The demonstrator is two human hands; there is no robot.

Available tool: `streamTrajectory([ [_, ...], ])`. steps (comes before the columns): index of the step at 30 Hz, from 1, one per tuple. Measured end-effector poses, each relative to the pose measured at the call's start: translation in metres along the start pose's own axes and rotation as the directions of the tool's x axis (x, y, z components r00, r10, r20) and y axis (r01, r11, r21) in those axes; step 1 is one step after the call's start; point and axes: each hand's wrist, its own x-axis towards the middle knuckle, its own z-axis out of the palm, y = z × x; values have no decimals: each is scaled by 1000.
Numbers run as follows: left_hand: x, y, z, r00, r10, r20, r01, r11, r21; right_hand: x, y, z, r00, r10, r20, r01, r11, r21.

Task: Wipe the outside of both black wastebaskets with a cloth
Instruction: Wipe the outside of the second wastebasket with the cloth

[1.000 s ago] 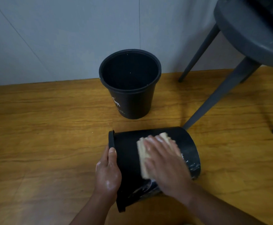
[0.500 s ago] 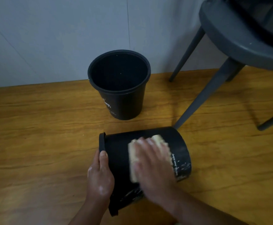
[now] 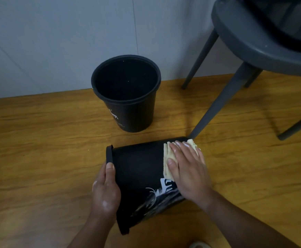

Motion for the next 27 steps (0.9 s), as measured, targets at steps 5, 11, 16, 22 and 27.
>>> streamTrajectory([
  [5, -14, -2, -1, 997, 72, 34, -73, 997, 26, 33, -6, -6, 998, 6, 55, -6, 1000, -11],
  [11, -16, -11, 1, 995, 95, 24, -96, 995, 27, 68, -15, -6, 992, 41, 122, -37, 999, -37],
  [16, -12, -15, 5, 1000, 27, -15, -27, 1000, -10, 45, -51, -2, 990, -30, 134, 34, 999, -27],
  [22, -12, -12, 7, 998, -56, -28, 55, 998, -39, 12, -106, 12, 952, -288, 104, 290, 957, -4],
  [27, -13, -10, 7, 997, -79, -1, 79, 994, -70, -1, -102, 18, 893, -436, 113, 440, 898, -8],
])
